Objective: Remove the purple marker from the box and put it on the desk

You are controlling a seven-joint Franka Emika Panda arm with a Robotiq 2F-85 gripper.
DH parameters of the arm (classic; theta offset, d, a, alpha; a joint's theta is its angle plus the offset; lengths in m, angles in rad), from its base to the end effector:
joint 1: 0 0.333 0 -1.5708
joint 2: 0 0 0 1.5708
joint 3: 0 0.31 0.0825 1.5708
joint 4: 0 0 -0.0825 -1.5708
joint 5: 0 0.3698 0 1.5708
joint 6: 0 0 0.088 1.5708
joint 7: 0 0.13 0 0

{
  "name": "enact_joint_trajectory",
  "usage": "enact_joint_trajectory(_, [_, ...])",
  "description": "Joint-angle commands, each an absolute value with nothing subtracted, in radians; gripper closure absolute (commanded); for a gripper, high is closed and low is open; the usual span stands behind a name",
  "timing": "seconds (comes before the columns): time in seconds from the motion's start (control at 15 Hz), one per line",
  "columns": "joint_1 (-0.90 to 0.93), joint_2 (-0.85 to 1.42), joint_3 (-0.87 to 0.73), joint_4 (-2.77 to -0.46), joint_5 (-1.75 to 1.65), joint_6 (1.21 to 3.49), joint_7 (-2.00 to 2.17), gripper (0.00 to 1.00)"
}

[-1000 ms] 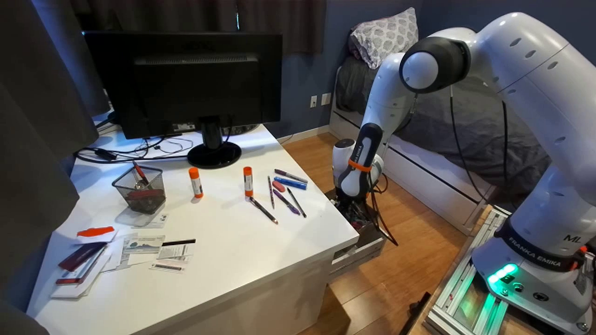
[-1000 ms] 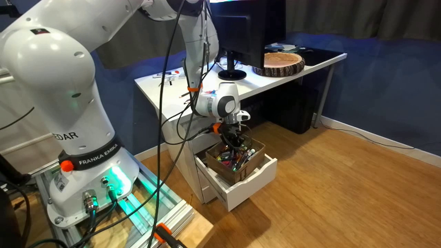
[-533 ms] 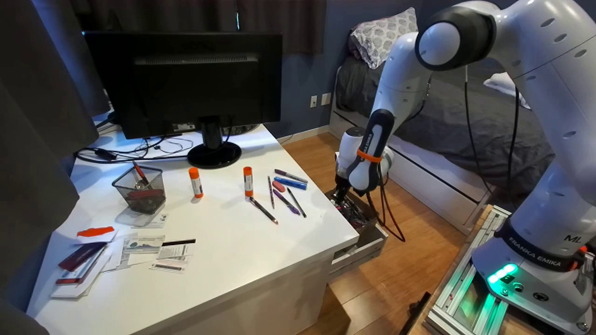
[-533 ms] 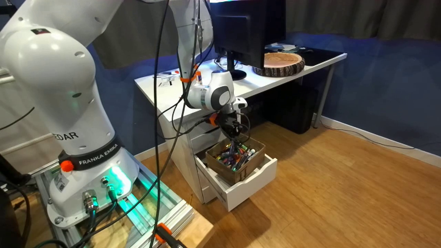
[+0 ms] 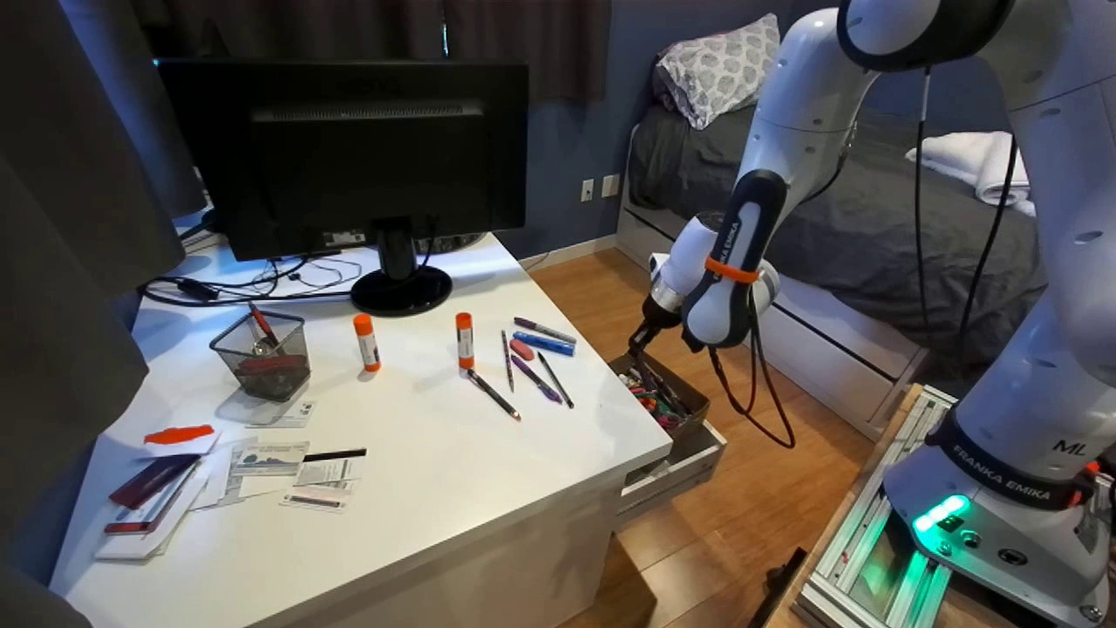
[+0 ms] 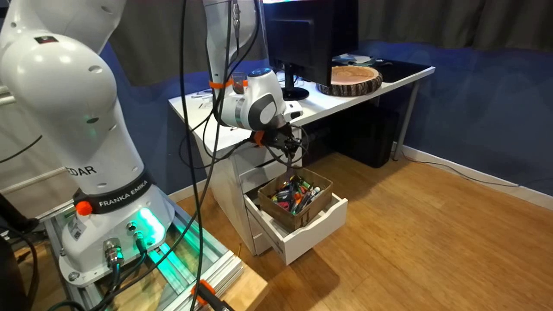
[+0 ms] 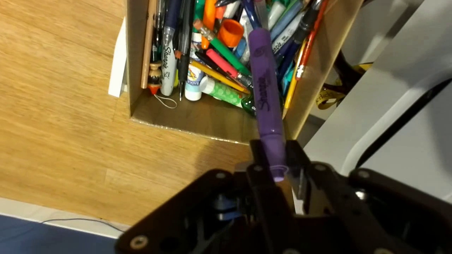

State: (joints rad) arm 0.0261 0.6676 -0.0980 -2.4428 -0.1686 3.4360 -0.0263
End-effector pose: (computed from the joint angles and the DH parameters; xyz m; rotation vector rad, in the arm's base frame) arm 0.4742 -0.0200 0.0636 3.0430 0.2358 0.4923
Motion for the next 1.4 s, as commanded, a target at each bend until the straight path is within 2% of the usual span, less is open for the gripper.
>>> enact_joint_trajectory(0.0, [-0.036,0.515,-0.041,-2.582,-0.176,3.444,-0.065,0.95])
enact_joint_trajectory(0.27, [-0.061,0.344,0.009,-2.669,-0.183,3.368,-0.07,0.95])
enact_joint_trajectory(0.47, [-0.084,0.195,0.08,-2.7,-0.189,3.21,-0.061,0.95])
enact_joint_trajectory(0.67, [-0.221,0.136,0.338,-2.667,-0.115,3.02,-0.107,0.95])
enact_joint_trajectory(0.73, [-0.11,0.19,0.185,-2.653,-0.123,3.105,-0.092,0.8])
enact_joint_trajectory(0.87, [-0.118,0.149,0.246,-2.654,-0.092,3.042,-0.101,0.8])
enact_joint_trajectory(1.27, [-0.13,0.148,0.257,-2.659,-0.087,3.034,-0.114,0.8])
enact_joint_trajectory(1.33, [-0.13,0.148,0.257,-2.659,-0.087,3.034,-0.115,0.95])
